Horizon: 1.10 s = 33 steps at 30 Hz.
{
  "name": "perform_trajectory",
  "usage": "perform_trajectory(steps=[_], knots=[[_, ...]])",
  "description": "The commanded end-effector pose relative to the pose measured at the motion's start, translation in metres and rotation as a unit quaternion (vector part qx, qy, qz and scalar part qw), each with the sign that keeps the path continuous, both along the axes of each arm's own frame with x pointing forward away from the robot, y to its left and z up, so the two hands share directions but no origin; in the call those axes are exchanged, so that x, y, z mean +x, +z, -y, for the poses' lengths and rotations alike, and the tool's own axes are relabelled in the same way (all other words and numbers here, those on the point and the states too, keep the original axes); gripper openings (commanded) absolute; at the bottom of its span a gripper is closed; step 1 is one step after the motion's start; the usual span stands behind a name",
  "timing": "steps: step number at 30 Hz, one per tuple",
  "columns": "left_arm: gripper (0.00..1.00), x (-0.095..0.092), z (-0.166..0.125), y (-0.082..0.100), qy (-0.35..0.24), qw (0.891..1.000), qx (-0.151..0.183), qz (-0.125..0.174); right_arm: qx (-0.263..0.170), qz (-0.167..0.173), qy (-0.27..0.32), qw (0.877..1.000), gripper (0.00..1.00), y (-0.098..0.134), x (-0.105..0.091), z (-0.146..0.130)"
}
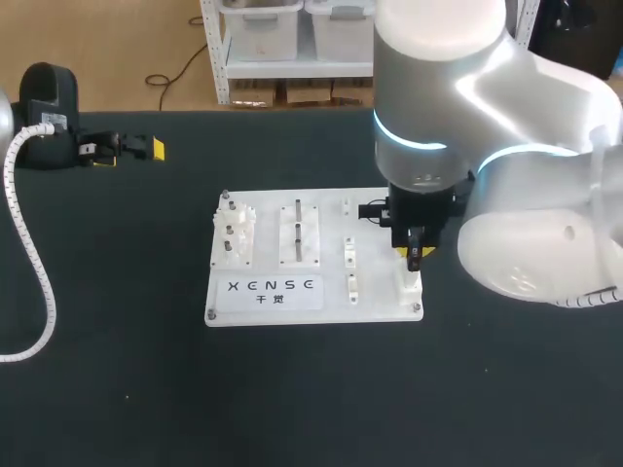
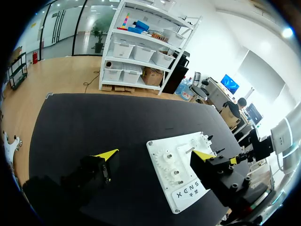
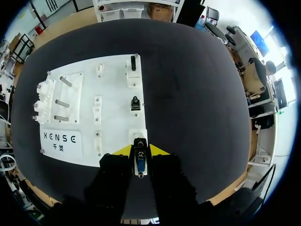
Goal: Insert the USB connector, Ethernet cable, and multi-pin plug into their matching sockets one by one.
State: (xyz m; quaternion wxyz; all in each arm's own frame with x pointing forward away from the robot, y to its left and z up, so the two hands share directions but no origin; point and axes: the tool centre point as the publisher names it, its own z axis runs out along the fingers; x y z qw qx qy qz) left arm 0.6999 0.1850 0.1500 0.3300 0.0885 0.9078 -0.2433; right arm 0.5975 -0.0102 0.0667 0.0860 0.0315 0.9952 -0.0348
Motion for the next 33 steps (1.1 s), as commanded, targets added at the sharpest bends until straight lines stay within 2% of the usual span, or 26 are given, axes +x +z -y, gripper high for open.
perform_trajectory(steps=[1,33], knots=[[1.0,0.0,0.0,0.0,0.0,1.0,0.0,0.0,-0.002,0.002,-0.002,1.0,0.0,-0.0011,0.0003,-0.0009],[1.0,0.0,0.0,0.0,0.0,1.0,0.0,0.0,-0.008,-0.003,-0.004,1.0,0.0,-0.005,0.0001,-0.0018]])
